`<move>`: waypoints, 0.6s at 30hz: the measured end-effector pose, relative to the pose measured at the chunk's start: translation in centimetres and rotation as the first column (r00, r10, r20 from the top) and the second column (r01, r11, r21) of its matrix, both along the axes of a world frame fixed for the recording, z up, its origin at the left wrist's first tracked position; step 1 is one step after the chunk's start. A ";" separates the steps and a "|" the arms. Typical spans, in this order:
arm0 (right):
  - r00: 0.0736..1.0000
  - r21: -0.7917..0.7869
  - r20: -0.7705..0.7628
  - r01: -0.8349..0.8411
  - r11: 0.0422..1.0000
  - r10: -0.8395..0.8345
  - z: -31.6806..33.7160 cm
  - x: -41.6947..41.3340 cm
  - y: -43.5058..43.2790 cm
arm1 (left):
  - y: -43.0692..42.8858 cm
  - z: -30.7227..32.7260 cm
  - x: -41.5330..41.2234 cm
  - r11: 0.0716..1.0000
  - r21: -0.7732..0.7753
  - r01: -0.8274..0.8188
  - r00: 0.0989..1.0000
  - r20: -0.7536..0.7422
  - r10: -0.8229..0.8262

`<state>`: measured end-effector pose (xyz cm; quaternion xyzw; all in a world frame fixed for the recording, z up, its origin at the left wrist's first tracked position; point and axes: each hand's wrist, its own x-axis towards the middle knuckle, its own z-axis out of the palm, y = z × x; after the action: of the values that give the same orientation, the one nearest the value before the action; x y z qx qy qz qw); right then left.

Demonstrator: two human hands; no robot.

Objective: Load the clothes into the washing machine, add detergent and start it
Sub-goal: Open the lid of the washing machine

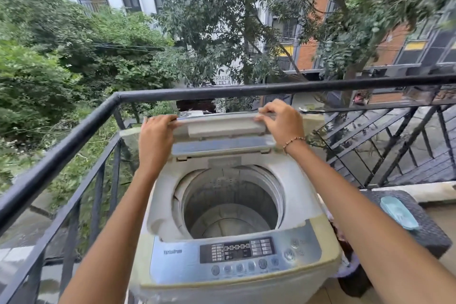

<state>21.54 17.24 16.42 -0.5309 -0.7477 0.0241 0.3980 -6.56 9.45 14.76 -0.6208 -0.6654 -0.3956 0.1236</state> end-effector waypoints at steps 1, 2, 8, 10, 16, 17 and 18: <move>1.000 0.019 -0.003 0.005 1.000 -0.005 0.3 -0.3 0.7 | 0.8 0.4 -0.2 1.000 0.006 -0.003 1.000 -0.027 0.004; 1.000 0.037 -0.006 0.012 0.999 -0.011 0.5 -0.7 1.4 | 1.7 0.7 -0.4 1.000 0.007 -0.006 0.999 -0.049 0.006; 0.996 0.056 -0.094 0.014 0.998 -0.009 1.9 -2.6 5.2 | 6.8 2.3 -2.3 1.000 -0.001 0.022 0.999 -0.046 -0.022; 0.996 0.054 -0.090 0.020 0.998 -0.015 2.4 -3.2 6.4 | 8.4 2.8 -2.7 1.000 -0.009 0.018 1.000 -0.016 -0.018; 0.999 0.035 -0.032 0.033 0.999 -0.031 3.4 -4.5 9.8 | 12.4 4.0 -3.8 0.999 0.007 0.033 0.985 0.170 -0.034; 0.999 0.029 -0.026 0.038 0.999 -0.038 3.5 -4.7 10.4 | 13.0 4.1 -4.0 0.999 0.008 0.044 0.982 0.186 -0.044; 0.999 0.027 -0.019 0.046 0.999 -0.045 3.5 -4.9 10.9 | 13.6 4.2 -4.2 0.998 0.013 0.056 0.977 0.207 -0.058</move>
<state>16.67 28.18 19.95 -0.5422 -0.7319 0.0098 0.4127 -10.73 23.08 19.00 -0.5945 -0.6552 -0.4640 0.0444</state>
